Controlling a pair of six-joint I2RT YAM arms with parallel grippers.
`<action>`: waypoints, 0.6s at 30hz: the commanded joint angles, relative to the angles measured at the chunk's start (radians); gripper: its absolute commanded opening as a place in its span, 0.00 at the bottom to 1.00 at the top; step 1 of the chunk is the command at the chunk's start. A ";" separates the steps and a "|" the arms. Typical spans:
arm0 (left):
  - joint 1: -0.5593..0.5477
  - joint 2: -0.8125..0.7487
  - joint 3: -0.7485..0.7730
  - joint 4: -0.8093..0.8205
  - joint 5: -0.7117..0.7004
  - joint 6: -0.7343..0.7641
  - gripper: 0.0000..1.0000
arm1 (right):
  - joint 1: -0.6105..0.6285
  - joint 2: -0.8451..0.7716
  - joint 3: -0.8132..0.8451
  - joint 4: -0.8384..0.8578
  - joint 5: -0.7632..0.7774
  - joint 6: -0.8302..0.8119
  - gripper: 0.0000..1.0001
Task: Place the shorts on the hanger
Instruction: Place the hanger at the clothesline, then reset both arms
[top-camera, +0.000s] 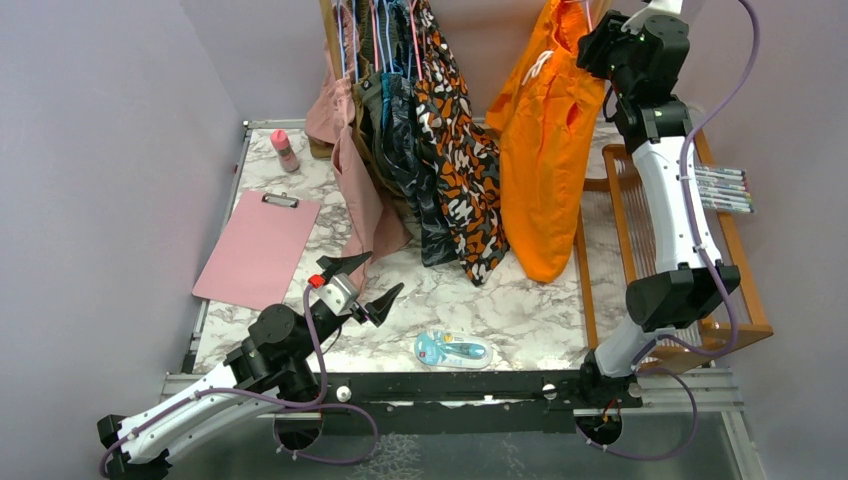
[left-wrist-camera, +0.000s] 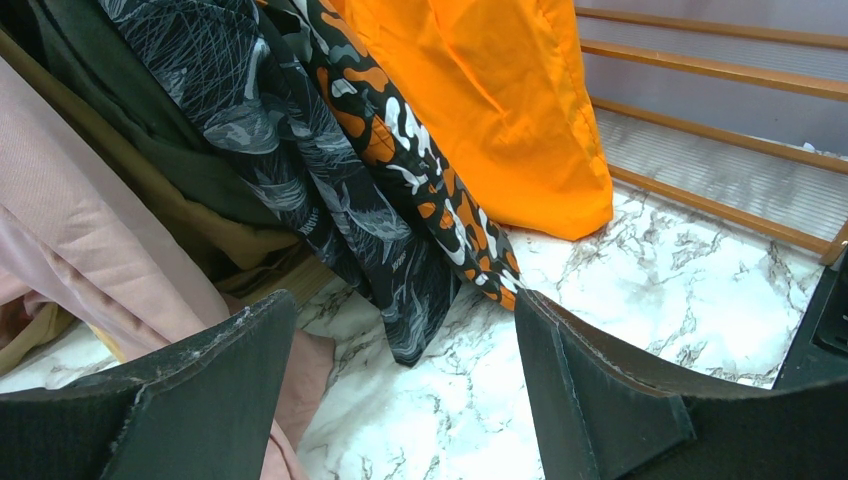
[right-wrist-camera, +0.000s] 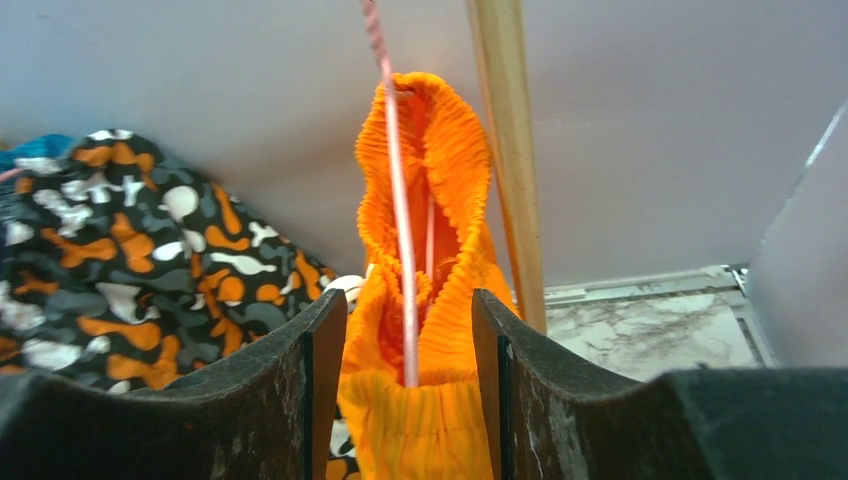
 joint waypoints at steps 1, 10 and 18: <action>0.002 0.004 -0.007 0.009 -0.011 -0.006 0.83 | -0.002 -0.100 -0.010 -0.012 -0.133 0.041 0.52; 0.004 0.038 -0.003 0.009 -0.030 -0.002 0.83 | 0.189 -0.197 -0.032 -0.043 -0.178 -0.044 0.53; 0.007 0.091 -0.003 0.014 -0.042 0.008 0.83 | 0.465 -0.100 0.041 -0.080 -0.158 -0.074 0.54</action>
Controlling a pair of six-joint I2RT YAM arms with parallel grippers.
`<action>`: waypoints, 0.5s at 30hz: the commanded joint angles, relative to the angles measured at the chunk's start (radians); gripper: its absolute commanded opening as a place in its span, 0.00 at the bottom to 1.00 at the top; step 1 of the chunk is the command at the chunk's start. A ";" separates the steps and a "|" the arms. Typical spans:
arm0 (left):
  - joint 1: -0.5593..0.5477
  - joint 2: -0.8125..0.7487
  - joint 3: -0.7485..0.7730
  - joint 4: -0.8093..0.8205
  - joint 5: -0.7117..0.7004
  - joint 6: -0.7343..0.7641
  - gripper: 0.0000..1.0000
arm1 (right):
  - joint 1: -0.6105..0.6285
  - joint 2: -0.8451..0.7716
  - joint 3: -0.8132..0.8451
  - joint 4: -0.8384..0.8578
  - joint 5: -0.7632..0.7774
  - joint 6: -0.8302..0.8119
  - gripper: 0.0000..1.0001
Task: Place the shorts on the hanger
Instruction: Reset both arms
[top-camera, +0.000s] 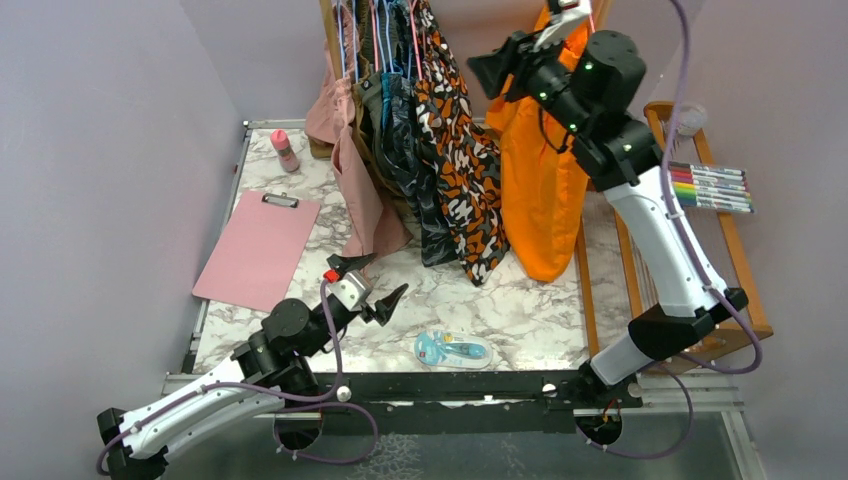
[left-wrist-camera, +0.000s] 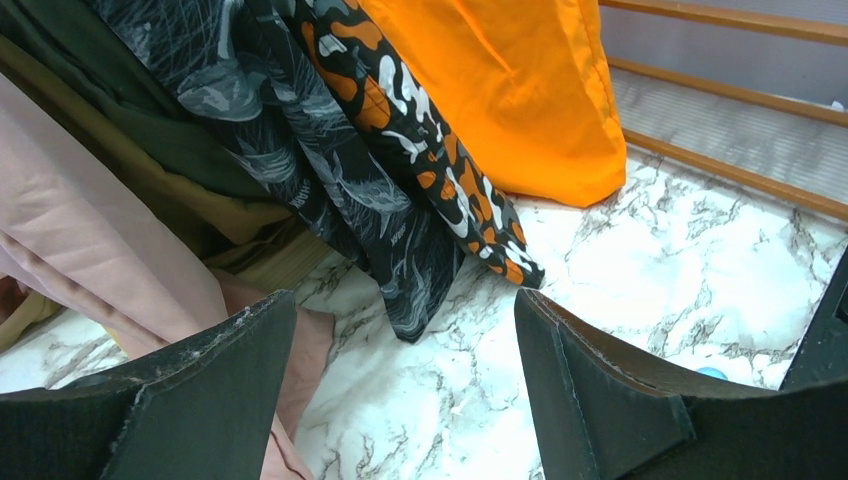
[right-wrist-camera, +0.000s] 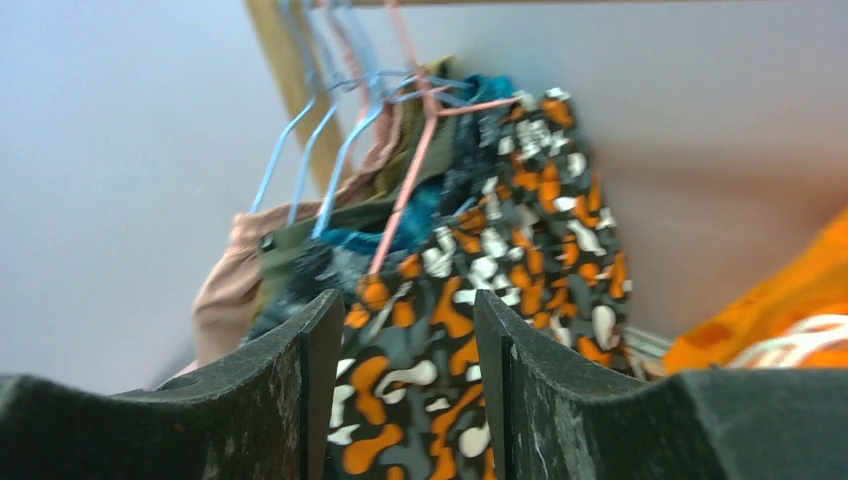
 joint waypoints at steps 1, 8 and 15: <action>0.007 0.027 -0.004 0.013 -0.031 0.007 0.83 | 0.085 0.034 -0.038 -0.011 -0.011 -0.028 0.54; 0.008 0.041 0.002 -0.001 -0.068 0.002 0.83 | 0.122 0.024 -0.151 0.029 0.026 -0.009 0.55; 0.008 0.034 0.111 -0.147 -0.181 -0.146 0.83 | 0.122 -0.178 -0.385 0.093 0.124 -0.042 0.60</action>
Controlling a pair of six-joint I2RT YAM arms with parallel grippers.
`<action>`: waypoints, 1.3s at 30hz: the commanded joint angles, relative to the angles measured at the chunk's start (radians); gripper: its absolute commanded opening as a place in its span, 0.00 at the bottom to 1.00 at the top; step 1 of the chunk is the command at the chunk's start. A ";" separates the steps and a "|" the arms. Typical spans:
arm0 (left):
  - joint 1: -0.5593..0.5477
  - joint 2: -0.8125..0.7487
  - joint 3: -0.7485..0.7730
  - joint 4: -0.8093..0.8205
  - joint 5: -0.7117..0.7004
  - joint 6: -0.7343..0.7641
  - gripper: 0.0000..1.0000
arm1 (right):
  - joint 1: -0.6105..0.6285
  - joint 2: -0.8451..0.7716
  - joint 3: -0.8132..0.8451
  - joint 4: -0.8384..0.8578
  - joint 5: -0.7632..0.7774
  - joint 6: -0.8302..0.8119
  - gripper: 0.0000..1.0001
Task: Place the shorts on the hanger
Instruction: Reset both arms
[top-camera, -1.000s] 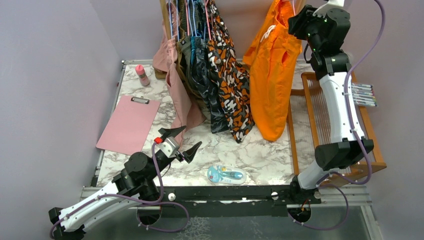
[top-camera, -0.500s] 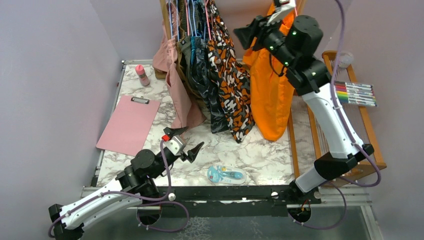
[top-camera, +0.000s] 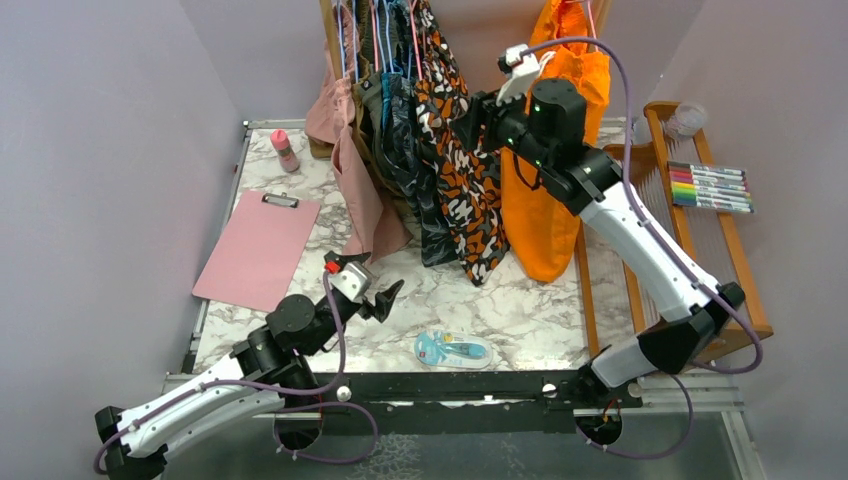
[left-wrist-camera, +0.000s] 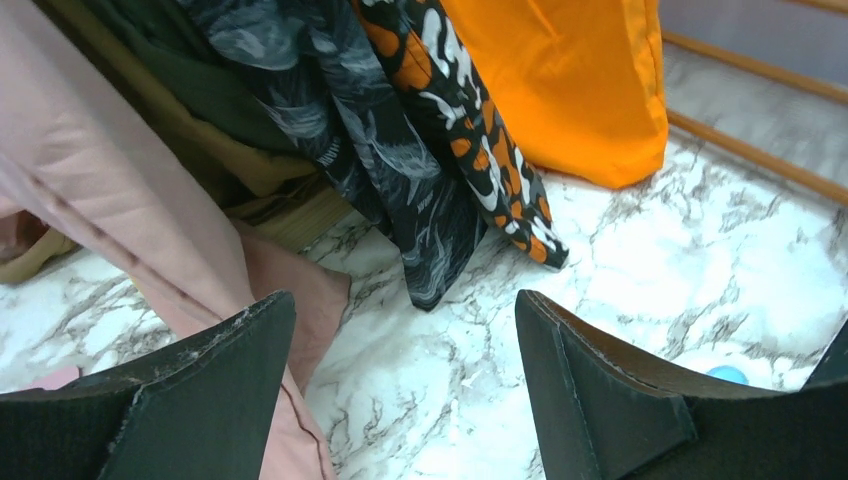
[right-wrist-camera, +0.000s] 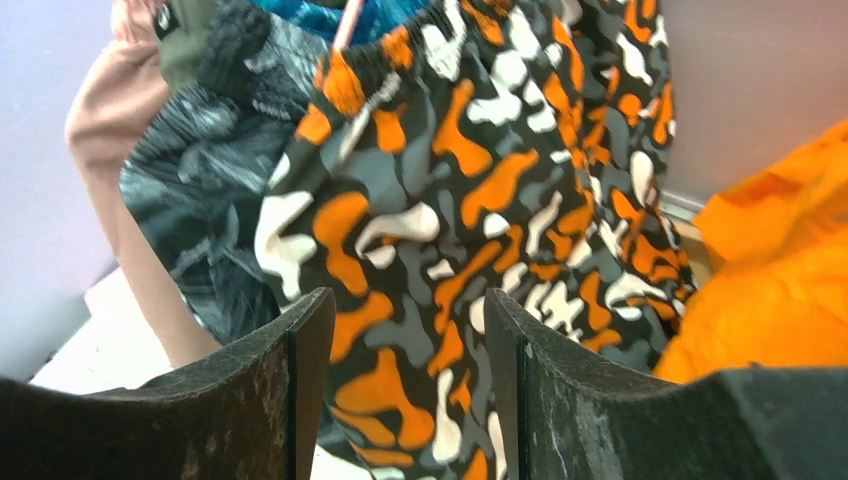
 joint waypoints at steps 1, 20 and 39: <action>0.006 -0.013 0.106 -0.127 -0.100 -0.146 0.84 | 0.003 -0.175 -0.092 0.044 0.098 -0.033 0.60; 0.006 0.088 0.159 -0.315 -0.295 -0.382 0.82 | 0.001 -0.534 -0.564 -0.153 0.570 0.066 0.70; 0.006 0.070 0.152 -0.317 -0.296 -0.383 0.81 | -0.263 -0.462 -0.858 -0.031 0.337 0.345 0.69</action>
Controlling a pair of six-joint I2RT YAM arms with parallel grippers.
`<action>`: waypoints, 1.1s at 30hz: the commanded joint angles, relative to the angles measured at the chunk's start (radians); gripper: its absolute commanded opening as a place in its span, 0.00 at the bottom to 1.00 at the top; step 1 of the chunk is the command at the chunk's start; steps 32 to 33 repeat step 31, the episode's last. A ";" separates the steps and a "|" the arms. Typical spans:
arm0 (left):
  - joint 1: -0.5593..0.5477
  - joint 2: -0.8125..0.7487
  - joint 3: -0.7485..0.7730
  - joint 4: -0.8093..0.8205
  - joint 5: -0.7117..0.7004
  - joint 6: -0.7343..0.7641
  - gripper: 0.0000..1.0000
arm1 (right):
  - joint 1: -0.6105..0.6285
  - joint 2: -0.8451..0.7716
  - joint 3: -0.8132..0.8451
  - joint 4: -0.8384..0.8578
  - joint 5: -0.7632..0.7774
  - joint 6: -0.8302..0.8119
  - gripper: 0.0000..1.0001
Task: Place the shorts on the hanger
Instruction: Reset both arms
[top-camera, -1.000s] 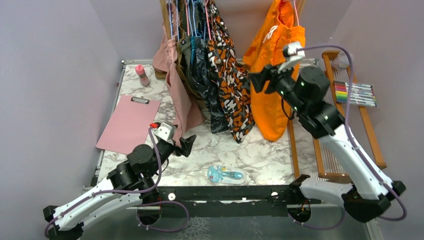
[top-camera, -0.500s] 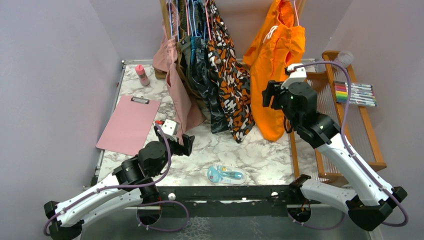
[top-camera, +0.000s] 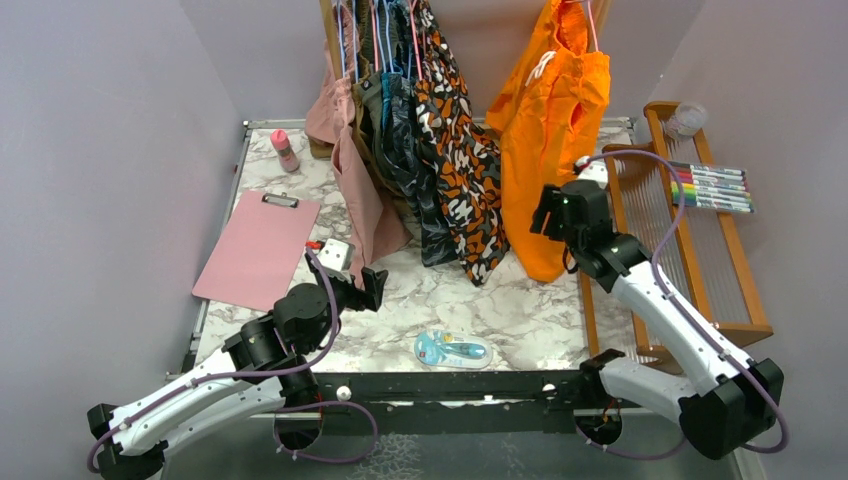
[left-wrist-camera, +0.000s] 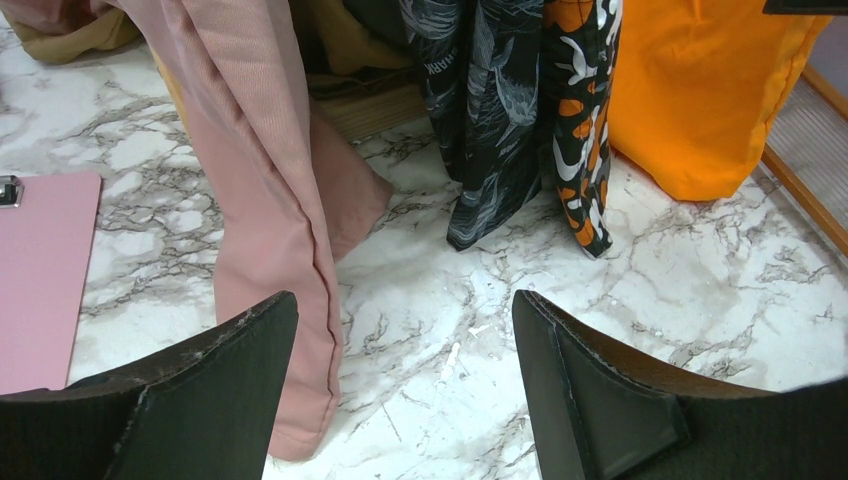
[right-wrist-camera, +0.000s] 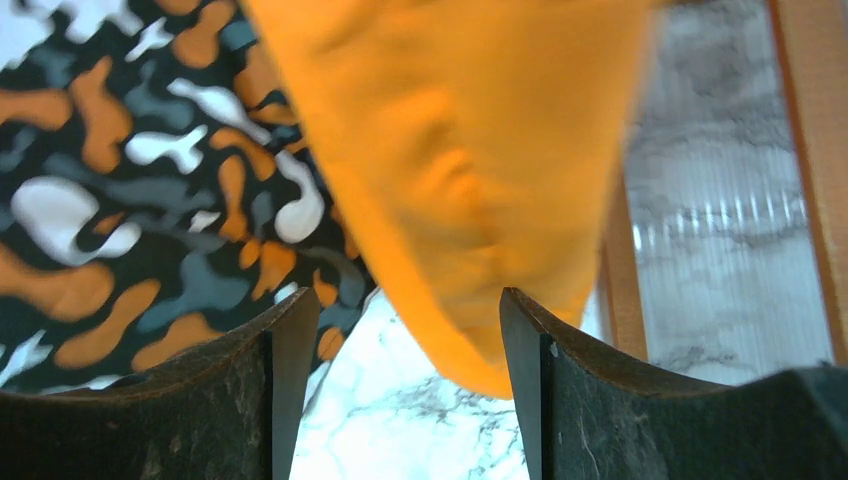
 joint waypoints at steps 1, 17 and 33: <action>0.006 -0.004 -0.008 0.000 -0.028 -0.011 0.81 | -0.152 0.024 -0.043 0.083 -0.132 0.117 0.69; 0.006 0.029 0.008 -0.007 -0.066 -0.031 0.84 | -0.153 -0.083 -0.040 0.081 -0.354 0.043 0.75; 0.006 0.083 0.038 -0.044 -0.136 -0.076 0.89 | 0.119 -0.086 -0.150 0.144 -0.101 0.109 0.88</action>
